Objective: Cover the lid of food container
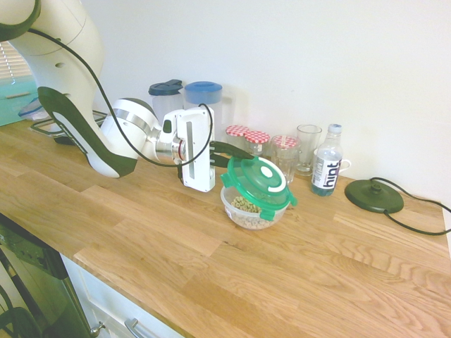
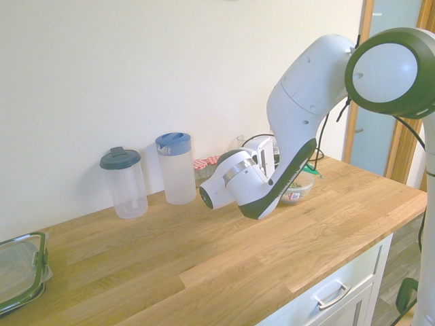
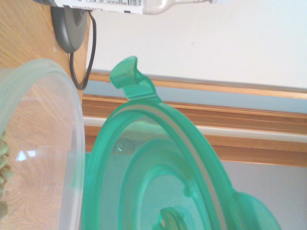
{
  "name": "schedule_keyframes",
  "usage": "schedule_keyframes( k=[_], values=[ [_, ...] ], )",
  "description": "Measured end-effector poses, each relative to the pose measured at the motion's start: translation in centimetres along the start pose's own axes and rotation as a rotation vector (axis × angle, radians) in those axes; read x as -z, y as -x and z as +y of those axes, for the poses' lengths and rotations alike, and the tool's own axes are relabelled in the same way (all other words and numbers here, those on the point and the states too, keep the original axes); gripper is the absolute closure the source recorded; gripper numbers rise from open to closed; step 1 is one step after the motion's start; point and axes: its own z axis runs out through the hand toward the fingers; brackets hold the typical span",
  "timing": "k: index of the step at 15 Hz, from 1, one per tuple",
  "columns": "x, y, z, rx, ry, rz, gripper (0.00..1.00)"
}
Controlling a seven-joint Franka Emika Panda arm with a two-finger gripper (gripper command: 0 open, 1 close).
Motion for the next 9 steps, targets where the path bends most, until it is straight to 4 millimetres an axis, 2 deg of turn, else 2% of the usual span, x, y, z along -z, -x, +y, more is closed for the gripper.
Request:
schedule_keyframes(
  k=[5,9],
  values=[
    [0.6,-0.1,-0.1,-0.002,-0.021,-0.013,0.00],
    [1.5,-0.7,-0.8,-0.019,-0.107,-0.074,0.00]
  ],
)
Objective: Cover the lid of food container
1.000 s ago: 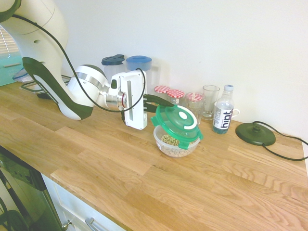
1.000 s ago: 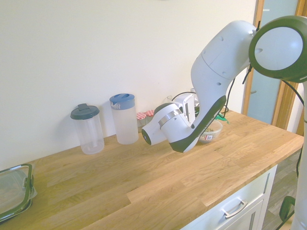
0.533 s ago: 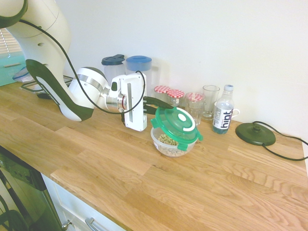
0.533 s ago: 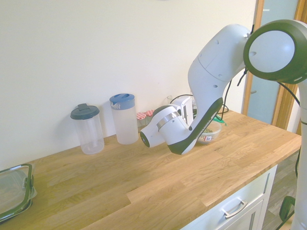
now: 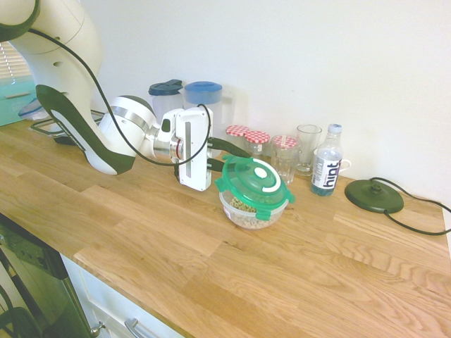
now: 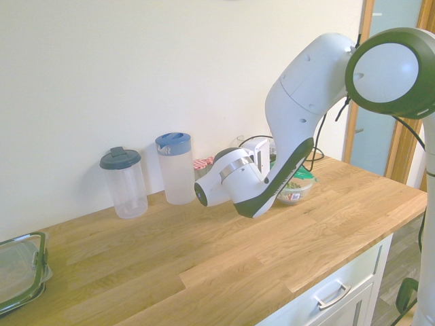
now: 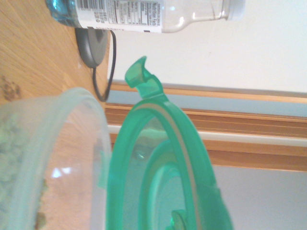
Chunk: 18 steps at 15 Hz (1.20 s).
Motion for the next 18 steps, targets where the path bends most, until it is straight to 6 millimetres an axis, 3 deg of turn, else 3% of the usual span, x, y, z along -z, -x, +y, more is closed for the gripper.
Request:
schedule_keyframes(
  k=[4,8,12,15,18],
  values=[
    [1.7,-3.8,-0.5,-0.059,-0.194,-0.144,0.00],
    [1.7,-8.0,1.8,-0.111,-0.361,-0.311,0.00],
    [4.1,-10.6,4.9,-0.125,-0.581,-0.499,0.00],
    [5.5,-12.2,9.1,-0.129,-0.752,-0.635,0.00],
    [4.7,-11.1,13.5,-0.159,-0.937,-0.730,0.00]
  ],
)
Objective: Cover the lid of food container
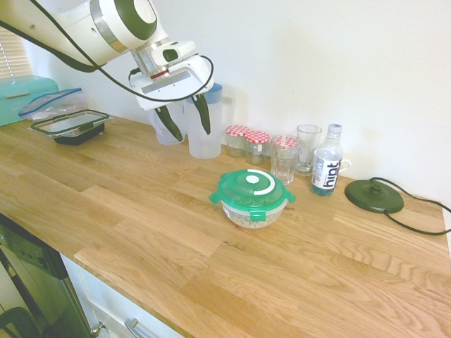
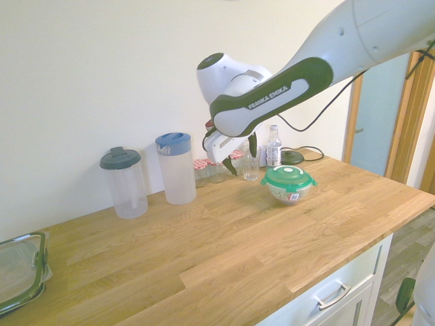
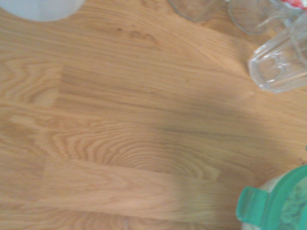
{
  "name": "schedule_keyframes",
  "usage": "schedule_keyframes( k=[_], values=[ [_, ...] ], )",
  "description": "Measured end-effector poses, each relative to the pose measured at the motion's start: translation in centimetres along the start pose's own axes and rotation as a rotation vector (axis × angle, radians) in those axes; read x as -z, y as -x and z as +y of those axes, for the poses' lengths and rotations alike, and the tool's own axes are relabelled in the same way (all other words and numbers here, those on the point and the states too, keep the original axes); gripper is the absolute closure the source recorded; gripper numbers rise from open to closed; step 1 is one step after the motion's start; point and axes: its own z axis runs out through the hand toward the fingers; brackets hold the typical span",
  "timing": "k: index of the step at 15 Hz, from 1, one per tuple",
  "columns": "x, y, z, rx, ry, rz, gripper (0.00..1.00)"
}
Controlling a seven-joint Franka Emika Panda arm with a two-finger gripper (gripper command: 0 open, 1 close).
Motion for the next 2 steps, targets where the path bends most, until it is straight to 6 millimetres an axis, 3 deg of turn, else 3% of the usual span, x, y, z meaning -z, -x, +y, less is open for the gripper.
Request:
schedule_keyframes(
  k=[2],
  values=[
    [-0.1,1.2,2.6,0.003,-0.122,-0.059,0.00]
  ],
)
